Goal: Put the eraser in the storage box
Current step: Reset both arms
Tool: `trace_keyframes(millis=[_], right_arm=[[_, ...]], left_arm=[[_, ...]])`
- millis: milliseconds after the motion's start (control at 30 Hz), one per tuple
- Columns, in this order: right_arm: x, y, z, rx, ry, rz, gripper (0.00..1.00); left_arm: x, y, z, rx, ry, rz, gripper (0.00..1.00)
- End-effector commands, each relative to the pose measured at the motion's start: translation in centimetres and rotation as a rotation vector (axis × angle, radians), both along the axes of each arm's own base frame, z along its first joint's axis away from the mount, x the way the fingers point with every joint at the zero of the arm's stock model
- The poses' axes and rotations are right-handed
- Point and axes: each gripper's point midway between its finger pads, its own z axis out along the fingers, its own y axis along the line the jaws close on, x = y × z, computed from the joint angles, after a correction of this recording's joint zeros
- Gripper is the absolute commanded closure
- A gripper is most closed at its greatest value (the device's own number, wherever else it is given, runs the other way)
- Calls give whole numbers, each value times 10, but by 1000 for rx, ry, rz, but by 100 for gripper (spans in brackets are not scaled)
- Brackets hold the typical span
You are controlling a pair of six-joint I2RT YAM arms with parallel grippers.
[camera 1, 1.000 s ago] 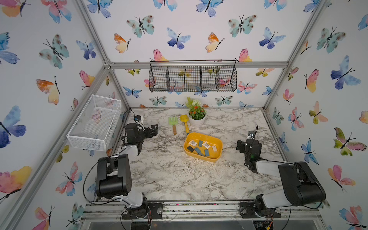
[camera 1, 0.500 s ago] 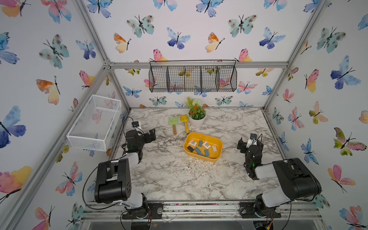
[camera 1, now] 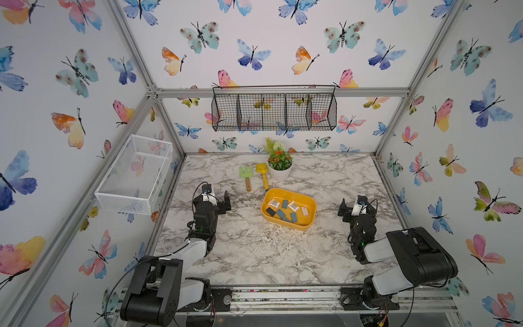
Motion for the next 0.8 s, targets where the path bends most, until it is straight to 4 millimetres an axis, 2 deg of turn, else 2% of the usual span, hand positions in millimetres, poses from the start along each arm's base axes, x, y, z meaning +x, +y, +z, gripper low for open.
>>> trace_keyframes(millis=[0,67,100,167,233,267,333,500,633,767], right_arm=[[4,0,8,0,-27,5,2],[6,3,2,2,-7,17,2],[8,3,3,-6,-22,20,2],[10,4,5,-17,-48,31,2],[12,4,-5,-6,22,25,2],[14,3,-4,6,26,28,2],[18,1,-4,7,11,28,2],[21,-2,-8,23,46,28,2],[20,-1,-7,22,38,30,2],[20,-2,-7,21,36,28,2]], left_arm=[[-21,31,-7,58,-64,151,2],[-40,38,-13,22,-149,160,2],[-41,42,-8,14,-187,172,2],[-25,34,-22,45,-121,137,2],[-18,40,-27,19,-77,157,2],[-15,42,-34,18,-26,167,2],[-10,47,-35,-9,-20,169,2],[-10,48,-36,-19,-9,162,2],[-26,51,-28,-7,-72,208,2],[-18,50,-33,-2,-35,207,2]])
